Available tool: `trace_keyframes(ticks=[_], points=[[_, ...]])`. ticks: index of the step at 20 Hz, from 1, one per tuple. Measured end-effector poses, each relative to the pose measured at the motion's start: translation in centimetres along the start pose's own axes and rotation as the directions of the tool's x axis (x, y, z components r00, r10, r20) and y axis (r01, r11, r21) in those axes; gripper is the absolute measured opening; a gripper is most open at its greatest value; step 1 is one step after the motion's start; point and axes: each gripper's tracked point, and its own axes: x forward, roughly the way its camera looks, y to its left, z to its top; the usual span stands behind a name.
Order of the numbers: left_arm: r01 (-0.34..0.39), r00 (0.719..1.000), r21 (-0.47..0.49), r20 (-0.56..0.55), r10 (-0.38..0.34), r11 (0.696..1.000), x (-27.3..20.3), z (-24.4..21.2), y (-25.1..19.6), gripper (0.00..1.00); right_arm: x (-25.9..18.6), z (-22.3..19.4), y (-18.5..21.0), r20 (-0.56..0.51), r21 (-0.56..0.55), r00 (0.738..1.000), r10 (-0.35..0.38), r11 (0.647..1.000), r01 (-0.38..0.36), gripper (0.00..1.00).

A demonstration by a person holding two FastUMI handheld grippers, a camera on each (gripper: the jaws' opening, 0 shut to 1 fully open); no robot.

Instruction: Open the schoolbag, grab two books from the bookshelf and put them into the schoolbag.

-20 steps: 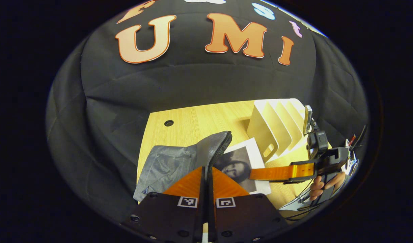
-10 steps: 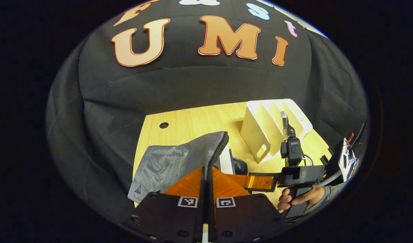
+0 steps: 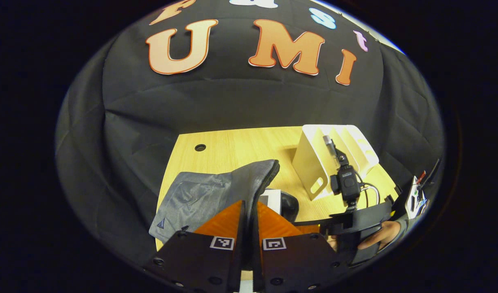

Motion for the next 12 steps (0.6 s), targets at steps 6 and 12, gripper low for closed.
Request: trace_keyframes(ticks=[6, 12], points=[[-0.056, 0.998, -0.028, 0.021, 0.057, 0.998, -0.6, -0.3, -3.0, 0.41, -6.2, 1.9, -0.9, 0.029, -0.104, 0.999, 0.026, 0.994, -0.023, 0.96], [-0.079, 0.994, -0.074, 0.072, 0.085, 0.994, -1.4, 0.9, -8.3, 0.65, -13.1, 5.8, -5.2, 0.157, -0.21, 0.988, -0.008, 0.977, 0.041, 0.97]])
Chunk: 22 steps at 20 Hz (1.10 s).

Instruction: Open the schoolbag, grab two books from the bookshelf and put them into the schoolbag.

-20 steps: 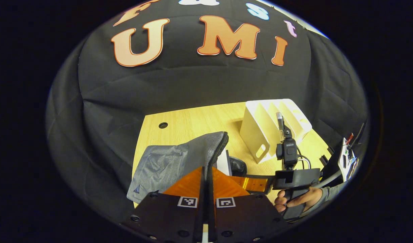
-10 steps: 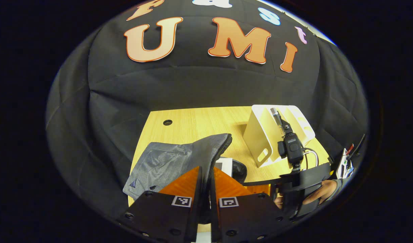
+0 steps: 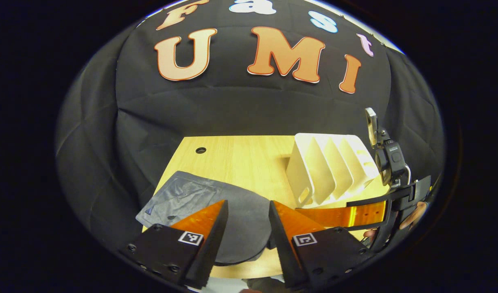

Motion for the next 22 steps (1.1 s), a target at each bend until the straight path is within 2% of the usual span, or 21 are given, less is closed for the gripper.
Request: trace_keyframes(ticks=[4, 6, 8, 12, 14, 18, 21, 22], points=[[0.038, 0.996, -0.024, 0.078, -0.036, 0.999, -0.5, 1.8, -5.8, 0.82, -5.4, 2.5, -3.5, 0.069, -0.057, 0.997, -0.032, 0.998, 0.036, 0.98], [0.042, 0.99, -0.02, 0.133, -0.039, 0.999, -1.0, 3.1, -8.3, 0.86, -8.0, 4.5, -4.5, 0.126, -0.075, 0.992, -0.032, 0.996, 0.041, 0.98], [0.046, 0.98, -0.028, 0.198, -0.039, 0.999, -1.4, 4.6, -11.0, 0.87, -10.7, 6.5, -6.3, 0.209, -0.15, 0.975, -0.068, 0.984, 0.101, 0.98], [0.127, 0.942, -0.08, 0.322, -0.095, 0.989, -3.2, 7.2, -16.9, 0.88, -16.8, 10.6, -8.4, 0.385, -0.267, 0.917, -0.103, 0.939, 0.217, 0.98], [0.136, 0.915, -0.082, 0.391, -0.094, 0.987, -4.3, 8.9, -19.1, 0.88, -19.4, 11.8, -9.2, 0.449, -0.292, 0.887, -0.107, 0.921, 0.259, 0.98], [0.116, 0.867, -0.043, 0.492, -0.08, 0.992, -6.1, 10.8, -22.1, 0.88, -23.6, 13.5, -10.8, 0.556, -0.299, 0.826, -0.09, 0.906, 0.3, 0.98], [0.092, 0.865, -0.034, 0.497, -0.063, 0.995, -6.4, 10.4, -23.3, 0.88, -25.9, 15.0, -11.0, 0.635, -0.321, 0.768, -0.078, 0.879, 0.354, 0.98], [0.066, 0.862, -0.041, 0.505, -0.036, 0.997, -6.6, 10.4, -23.0, 0.88, -26.7, 15.2, -11.0, 0.661, -0.327, 0.747, -0.068, 0.87, 0.369, 0.98]])
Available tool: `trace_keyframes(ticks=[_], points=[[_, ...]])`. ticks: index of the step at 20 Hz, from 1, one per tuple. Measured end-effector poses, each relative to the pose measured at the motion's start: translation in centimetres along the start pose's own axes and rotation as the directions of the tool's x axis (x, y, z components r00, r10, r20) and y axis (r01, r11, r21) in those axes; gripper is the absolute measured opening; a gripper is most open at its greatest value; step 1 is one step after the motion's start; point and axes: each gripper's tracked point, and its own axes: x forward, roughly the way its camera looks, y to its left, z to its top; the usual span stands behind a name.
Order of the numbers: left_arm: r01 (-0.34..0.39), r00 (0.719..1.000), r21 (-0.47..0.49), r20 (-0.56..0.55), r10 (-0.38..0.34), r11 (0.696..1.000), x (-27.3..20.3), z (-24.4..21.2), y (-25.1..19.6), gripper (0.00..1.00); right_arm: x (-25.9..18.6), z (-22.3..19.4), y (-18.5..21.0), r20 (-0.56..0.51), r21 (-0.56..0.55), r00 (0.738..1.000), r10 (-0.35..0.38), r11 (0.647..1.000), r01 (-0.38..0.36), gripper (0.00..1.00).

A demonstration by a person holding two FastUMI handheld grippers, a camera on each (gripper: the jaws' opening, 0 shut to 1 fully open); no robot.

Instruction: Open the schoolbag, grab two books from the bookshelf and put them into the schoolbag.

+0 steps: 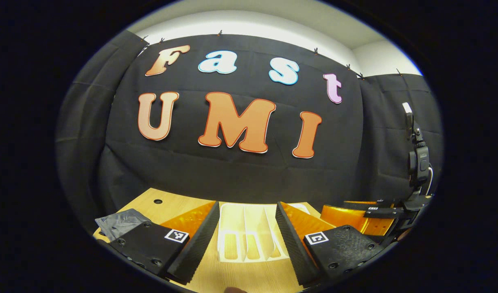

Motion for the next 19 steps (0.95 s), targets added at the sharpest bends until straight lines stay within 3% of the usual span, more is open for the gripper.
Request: trace_keyframes(ticks=[3, 6, 7, 11, 14, 17, 18, 19], points=[[-0.02, 0.998, 0.026, 0.062, 0.018, 0.999, -0.1, 0.5, -0.5, 0.88, -2.3, 2.0, -1.3, 0.086, -0.028, 0.996, -0.028, 0.999, 0.03, 0.97], [-0.038, 0.998, 0.048, 0.056, 0.035, 0.998, -0.6, -0.2, -0.7, 0.89, -3.1, 2.7, -1.5, 0.134, -0.044, 0.99, -0.041, 0.998, 0.047, 0.97], [-0.05, 0.997, 0.051, 0.061, 0.047, 0.997, -0.9, -0.2, -0.6, 0.84, -3.4, 2.4, -1.5, 0.136, -0.045, 0.99, -0.046, 0.998, 0.052, 0.97], [-0.073, 0.993, 0.081, 0.098, 0.065, 0.994, -1.5, -0.2, -0.7, 0.89, -3.5, 1.3, -1.6, 0.134, -0.068, 0.99, -0.047, 0.996, 0.057, 0.97], [-0.051, 0.994, 0.045, 0.095, 0.046, 0.998, -1.4, -0.8, -1.2, 0.88, -3.7, 1.4, -1.8, 0.15, -0.074, 0.988, -0.04, 0.996, 0.052, 0.98], [-0.073, 0.993, 0.062, 0.097, 0.067, 0.995, -1.3, -0.8, -0.7, 0.88, -3.8, 1.6, -1.7, 0.167, -0.078, 0.985, -0.036, 0.996, 0.049, 0.97], [-0.067, 0.993, 0.062, 0.099, 0.06, 0.996, -1.2, -0.9, -0.9, 0.84, -3.7, 1.5, -1.9, 0.168, -0.078, 0.985, -0.041, 0.995, 0.055, 0.97], [-0.063, 0.994, 0.064, 0.095, 0.057, 0.996, -1.1, -1.2, -1.2, 0.88, -3.7, 1.6, -1.9, 0.172, -0.077, 0.984, -0.04, 0.996, 0.054, 1.0]])
